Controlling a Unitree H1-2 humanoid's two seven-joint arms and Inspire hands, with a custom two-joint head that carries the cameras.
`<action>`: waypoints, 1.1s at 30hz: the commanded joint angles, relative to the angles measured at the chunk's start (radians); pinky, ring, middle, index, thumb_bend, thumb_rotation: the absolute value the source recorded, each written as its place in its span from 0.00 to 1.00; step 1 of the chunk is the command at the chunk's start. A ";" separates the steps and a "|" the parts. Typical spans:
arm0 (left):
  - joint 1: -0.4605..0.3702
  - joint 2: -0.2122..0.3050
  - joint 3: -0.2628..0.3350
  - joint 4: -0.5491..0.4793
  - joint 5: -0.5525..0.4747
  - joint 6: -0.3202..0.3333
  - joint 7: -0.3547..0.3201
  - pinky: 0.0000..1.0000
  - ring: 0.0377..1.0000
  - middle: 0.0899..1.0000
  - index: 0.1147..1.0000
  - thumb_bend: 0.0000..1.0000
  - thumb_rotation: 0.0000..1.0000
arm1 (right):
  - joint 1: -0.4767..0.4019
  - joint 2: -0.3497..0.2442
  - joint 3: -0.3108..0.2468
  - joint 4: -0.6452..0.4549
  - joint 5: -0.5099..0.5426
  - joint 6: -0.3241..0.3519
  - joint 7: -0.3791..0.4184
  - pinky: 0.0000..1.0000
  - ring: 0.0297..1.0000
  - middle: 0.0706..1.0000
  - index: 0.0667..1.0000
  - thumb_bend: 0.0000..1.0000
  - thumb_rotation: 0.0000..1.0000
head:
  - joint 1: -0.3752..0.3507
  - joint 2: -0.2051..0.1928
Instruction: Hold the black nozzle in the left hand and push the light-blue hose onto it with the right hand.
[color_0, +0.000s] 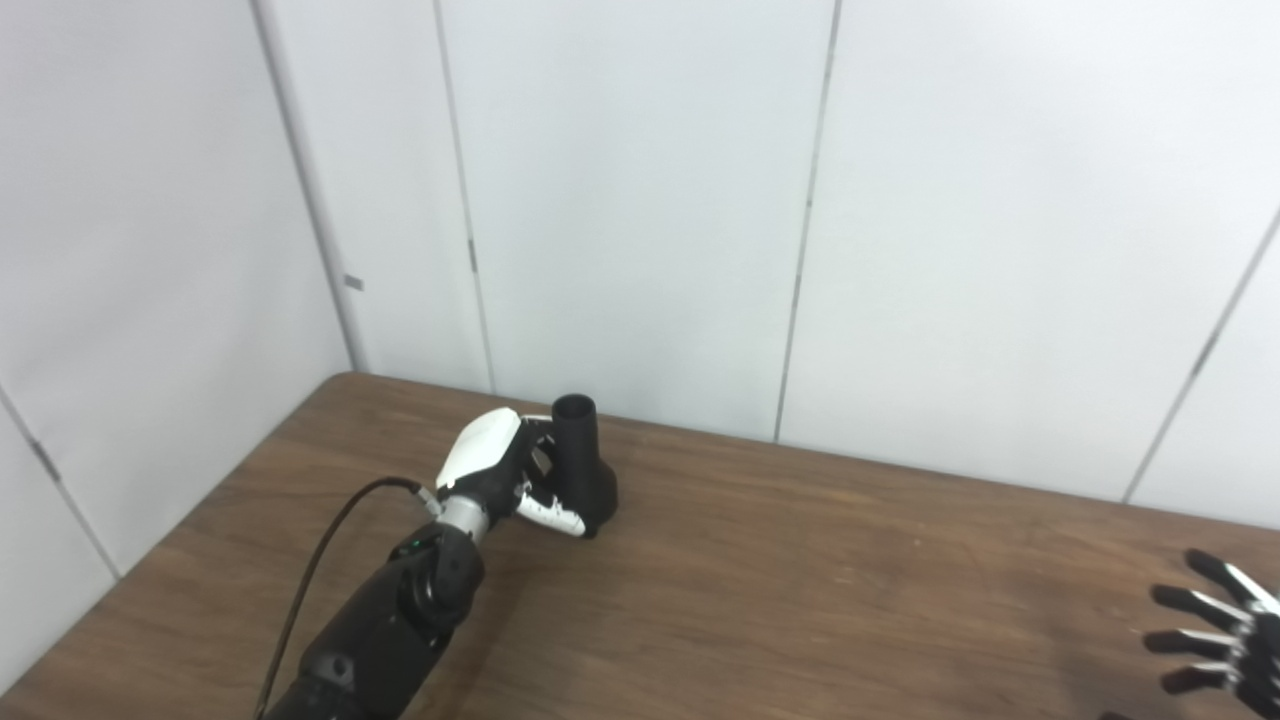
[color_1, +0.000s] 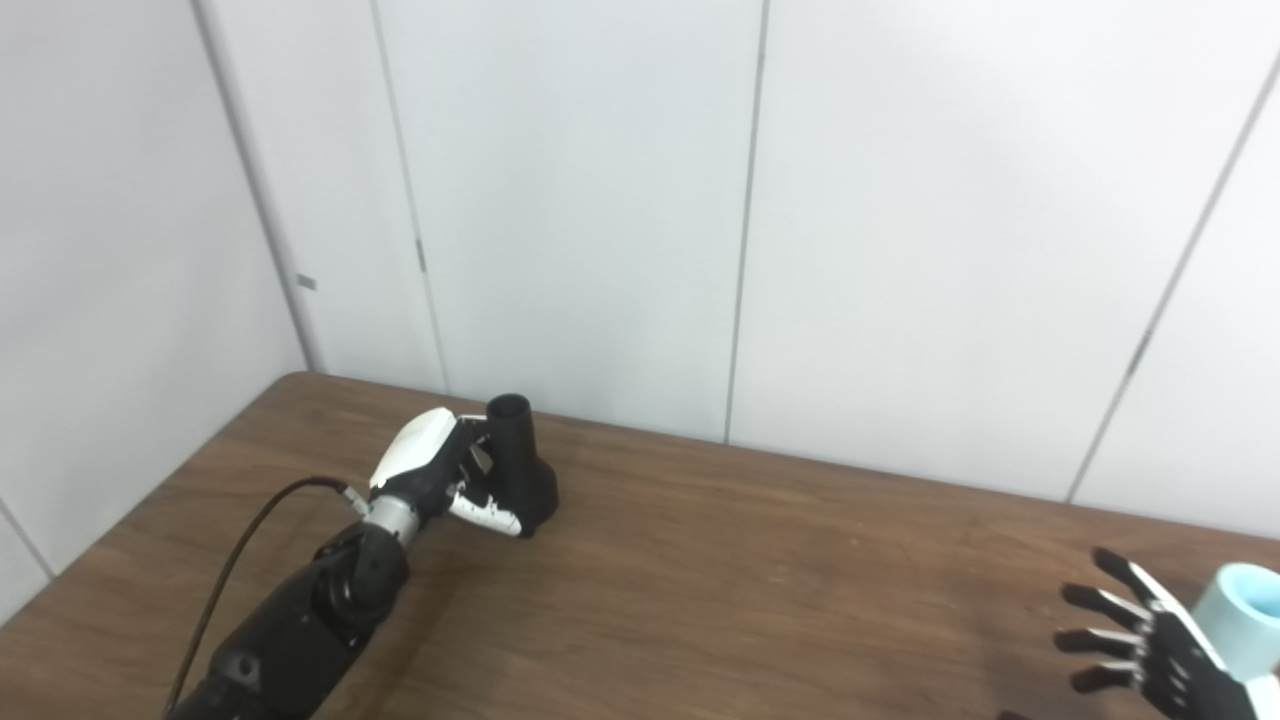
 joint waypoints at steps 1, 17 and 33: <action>0.028 -0.028 -0.055 -0.005 0.012 -0.031 -0.078 0.42 0.42 0.40 0.45 0.52 0.00 | -0.030 -0.005 -0.001 -0.045 -0.011 -0.012 -0.015 0.50 0.63 0.76 0.87 0.59 0.03 | -0.018 0.004; 0.022 -0.159 -0.212 -0.051 0.031 -0.149 -0.138 0.36 0.40 0.42 0.43 0.53 0.00 | -0.076 0.021 0.030 -0.047 -0.097 0.078 -0.020 0.52 0.63 0.75 0.85 0.65 0.00 | -0.170 0.022; -0.019 -0.281 -0.292 0.052 0.045 -0.202 -0.140 0.36 0.39 0.42 0.43 0.53 0.00 | -0.084 0.038 0.056 -0.017 -0.115 -0.005 -0.045 0.49 0.60 0.73 0.83 0.68 0.08 | -0.317 0.048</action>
